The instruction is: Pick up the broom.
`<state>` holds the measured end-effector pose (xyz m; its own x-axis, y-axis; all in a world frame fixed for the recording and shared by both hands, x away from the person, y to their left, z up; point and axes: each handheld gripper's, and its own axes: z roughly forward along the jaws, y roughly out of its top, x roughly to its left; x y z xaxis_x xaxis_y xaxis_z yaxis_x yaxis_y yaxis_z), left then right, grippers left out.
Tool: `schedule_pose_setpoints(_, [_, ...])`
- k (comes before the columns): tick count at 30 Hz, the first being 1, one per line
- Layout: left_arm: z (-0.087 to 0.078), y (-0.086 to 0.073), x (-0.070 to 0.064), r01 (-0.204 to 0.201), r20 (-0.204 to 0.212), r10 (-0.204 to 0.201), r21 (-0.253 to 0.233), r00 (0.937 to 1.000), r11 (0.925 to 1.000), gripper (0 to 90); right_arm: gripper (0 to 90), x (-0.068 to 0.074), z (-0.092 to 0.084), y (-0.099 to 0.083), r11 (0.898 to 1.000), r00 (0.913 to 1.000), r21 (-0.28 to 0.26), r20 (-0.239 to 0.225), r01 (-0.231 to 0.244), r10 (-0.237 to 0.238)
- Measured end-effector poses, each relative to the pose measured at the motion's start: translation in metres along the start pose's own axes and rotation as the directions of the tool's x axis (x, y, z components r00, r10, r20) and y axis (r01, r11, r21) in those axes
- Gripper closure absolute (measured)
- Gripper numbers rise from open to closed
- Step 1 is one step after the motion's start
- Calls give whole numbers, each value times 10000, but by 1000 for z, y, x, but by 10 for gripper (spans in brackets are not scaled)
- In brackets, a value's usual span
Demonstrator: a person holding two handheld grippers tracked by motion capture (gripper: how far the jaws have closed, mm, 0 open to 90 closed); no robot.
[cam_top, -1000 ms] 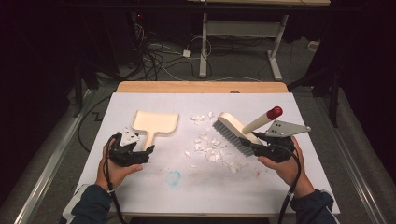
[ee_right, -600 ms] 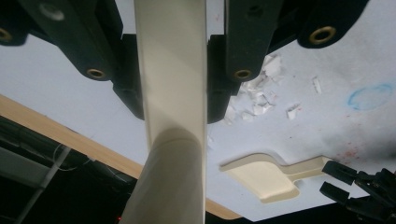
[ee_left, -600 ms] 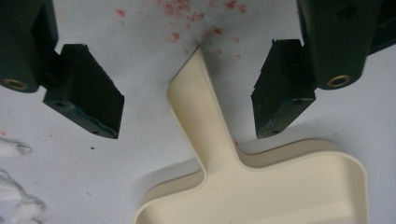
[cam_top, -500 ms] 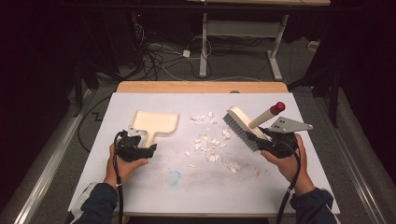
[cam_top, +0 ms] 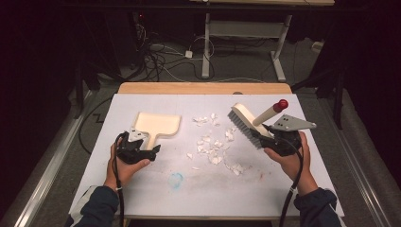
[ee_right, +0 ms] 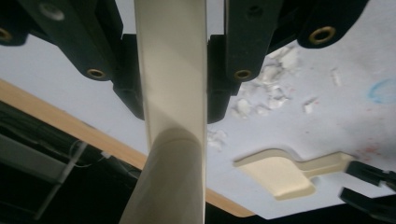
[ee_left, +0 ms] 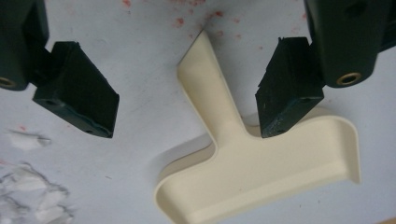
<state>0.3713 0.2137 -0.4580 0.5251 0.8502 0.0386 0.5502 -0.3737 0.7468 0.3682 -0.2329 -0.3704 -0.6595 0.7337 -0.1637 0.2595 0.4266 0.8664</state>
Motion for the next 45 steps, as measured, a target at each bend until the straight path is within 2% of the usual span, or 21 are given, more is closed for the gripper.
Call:
schedule_pose_setpoints(3, [-4,0,-2,-385,-197,384,-54,9991,9992,199,676,-7,8,4,10000,9999,90,159,23,-24])
schedule_pose_setpoints(6, [-8,0,1,-396,-211,392,-204,9990,9990,200,677,-12,17,7,9993,9992,338,350,154,-166])
schedule_pose_setpoints(9, [-12,0,1,-497,-216,492,-247,9986,9985,200,676,-22,35,14,9969,9979,715,536,321,-360])
schedule_pose_setpoints(10, [-14,0,1,-534,-240,527,-299,9983,9981,199,677,-28,50,20,9935,9961,1023,673,503,-574])
schedule_pose_setpoints(12, [-18,-1,1,-548,-260,535,-501,9982,9972,199,677,-30,55,22,9924,9955,1104,701,551,-630])
schedule_pose_setpoints(16, [-24,-3,0,-653,-224,639,-693,9977,9955,199,677,-38,86,31,9873,9957,1501,671,527,-634])
schedule_pose_setpoints(17, [-24,-4,0,-658,-175,647,-706,9978,9953,199,677,-38,94,32,9848,9944,1630,758,602,-734])
schedule_pose_setpoints(20, [-28,-4,-4,-927,-258,910,-769,9955,9927,199,677,-40,114,36,9794,9954,1917,583,640,-764])
schedule_pose_setpoints(22, [-32,-5,-7,-1064,-326,1039,-891,9941,9903,199,677,-39,127,38,9723,9914,2156,737,904,-1085])
schedule_pose_setpoints(26, [-40,-10,-11,-1093,-253,1072,-1056,9939,9884,201,676,-41,149,38,9628,9885,2459,716,1120,-1333])
schedule_pose_setpoints(28, [-44,-13,-11,-1149,-249,1128,-1071,9933,9876,201,677,-41,158,38,9544,9849,2716,828,1243,-1518])
schedule_pose_setpoints(30, [-48,-18,-11,-1125,-263,1103,-1102,9936,9875,201,677,-41,165,37,9524,9845,2761,785,1295,-1567])
schedule_pose_setpoints(35, [-58,-29,-10,-1158,-437,1115,-1131,9928,9868,201,677,-31,180,33,9368,9791,3112,708,1600,-1908])
schedule_pose_setpoints(36, [-60,-31,-10,-1136,-444,1090,-1173,9930,9866,201,678,-28,181,33,9388,9809,3043,549,1613,-1864])
schedule_pose_setpoints(38, [-63,-34,-11,-1193,-488,1145,-1127,9922,9864,199,677,-23,183,33,9324,9767,3090,420,1875,-2104])
schedule_pose_setpoints(40, [-70,-38,-12,-1250,-551,1190,-1249,9914,9843,199,677,-18,183,31,9308,9747,2995,110,2097,-2231])
schedule_pose_setpoints(42, [-76,-43,-12,-1236,-531,1174,-1345,9917,9832,199,676,-12,180,26,9251,9676,2904,-115,2446,-2523])
schedule_pose_setpoints(45, [-80,-50,-12,-1157,-535,1096,-1287,9925,9849,199,675,-8,175,19,9225,9607,2689,-562,2768,-2718])
